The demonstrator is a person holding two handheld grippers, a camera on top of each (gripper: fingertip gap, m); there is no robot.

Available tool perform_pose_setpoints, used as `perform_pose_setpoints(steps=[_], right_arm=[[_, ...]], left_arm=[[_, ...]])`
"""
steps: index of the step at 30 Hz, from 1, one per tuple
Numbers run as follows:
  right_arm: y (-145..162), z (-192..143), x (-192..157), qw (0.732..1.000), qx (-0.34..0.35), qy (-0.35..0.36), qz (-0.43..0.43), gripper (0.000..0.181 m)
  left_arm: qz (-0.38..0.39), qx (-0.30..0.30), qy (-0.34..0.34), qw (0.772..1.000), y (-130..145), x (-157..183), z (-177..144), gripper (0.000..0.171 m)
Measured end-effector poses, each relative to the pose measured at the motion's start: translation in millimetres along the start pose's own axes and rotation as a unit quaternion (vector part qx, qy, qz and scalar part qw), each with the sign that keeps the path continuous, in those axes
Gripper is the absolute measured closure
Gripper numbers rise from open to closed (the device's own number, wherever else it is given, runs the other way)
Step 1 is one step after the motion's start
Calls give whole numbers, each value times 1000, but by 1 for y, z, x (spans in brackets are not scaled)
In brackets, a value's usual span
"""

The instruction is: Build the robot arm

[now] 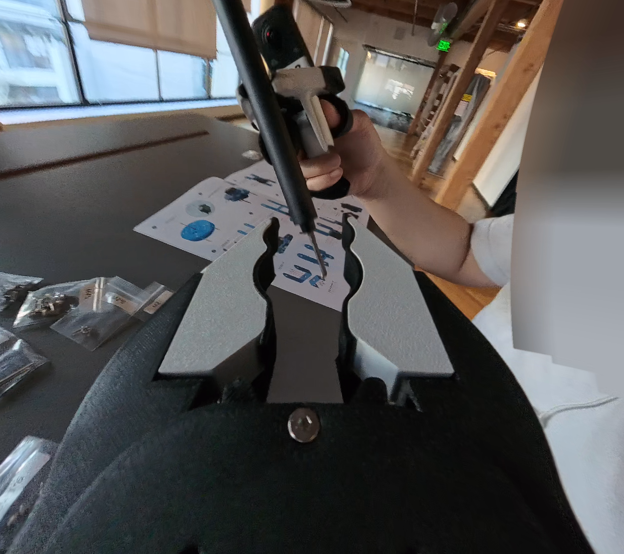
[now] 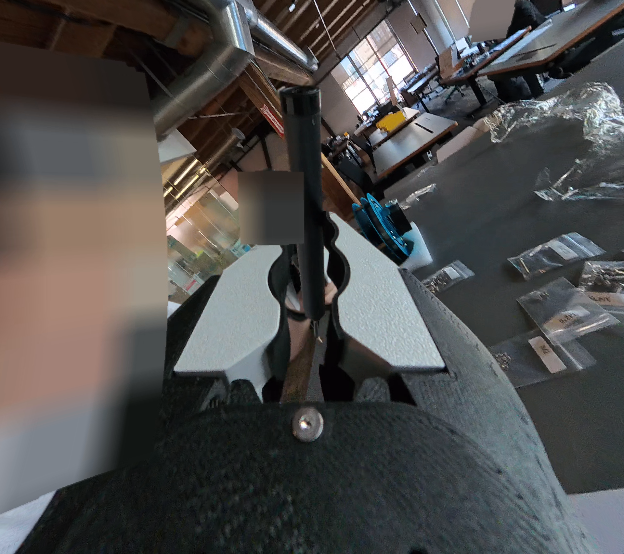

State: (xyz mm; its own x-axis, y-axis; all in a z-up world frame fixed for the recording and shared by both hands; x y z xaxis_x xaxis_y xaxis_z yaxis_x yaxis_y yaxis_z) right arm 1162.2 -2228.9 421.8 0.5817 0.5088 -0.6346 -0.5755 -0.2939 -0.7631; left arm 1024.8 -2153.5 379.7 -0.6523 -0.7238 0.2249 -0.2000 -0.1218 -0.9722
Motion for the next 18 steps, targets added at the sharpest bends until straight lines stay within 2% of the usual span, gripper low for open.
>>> perform_pose_setpoints(steps=[1,3,5,7,8,9,12,14,18], right_arm=[[2,2,2,1000,-4,1,-4,167],[5,6,4,1000,-12,-1,-12,167],[6,6,6,1000,-11,3,-23,167],[6,3,7,999,-6,6,-37,167],[6,1,8,999,-5,7,-42,167],[7,-1,8,999,-7,9,-49,167],[10,-9,8,996,-23,5,-86,166],[16,-15,4,992,-37,-23,-122,166],[34,-21,5,985,-96,-71,-127,162]], left_arm=[[-19,-19,6,1000,-3,-8,6,134],[-53,-43,24,997,-6,-22,19,131],[-91,-62,69,992,-3,-28,32,132],[-118,-83,105,984,4,-29,42,140],[-119,-87,124,981,6,-28,45,152],[-119,-86,137,980,6,-28,47,156],[-120,-113,150,975,8,-29,48,156],[-111,-140,167,970,10,-24,48,156],[-88,-199,179,960,16,-16,54,156]])
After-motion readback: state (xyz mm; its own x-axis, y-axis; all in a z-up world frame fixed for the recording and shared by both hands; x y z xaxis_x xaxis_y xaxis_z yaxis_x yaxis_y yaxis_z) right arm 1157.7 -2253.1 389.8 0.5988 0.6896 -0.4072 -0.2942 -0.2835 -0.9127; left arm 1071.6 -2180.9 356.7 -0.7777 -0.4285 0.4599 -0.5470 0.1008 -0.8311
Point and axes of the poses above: each gripper's, where its closed fingertips meet, z out along the fingers, y out of its underside, x = y × z across the jaws, the point moved 6 cm from there along -z, back along the fingers, and after that the axes turned 3 degrees about -x, right-handed, at the moved point
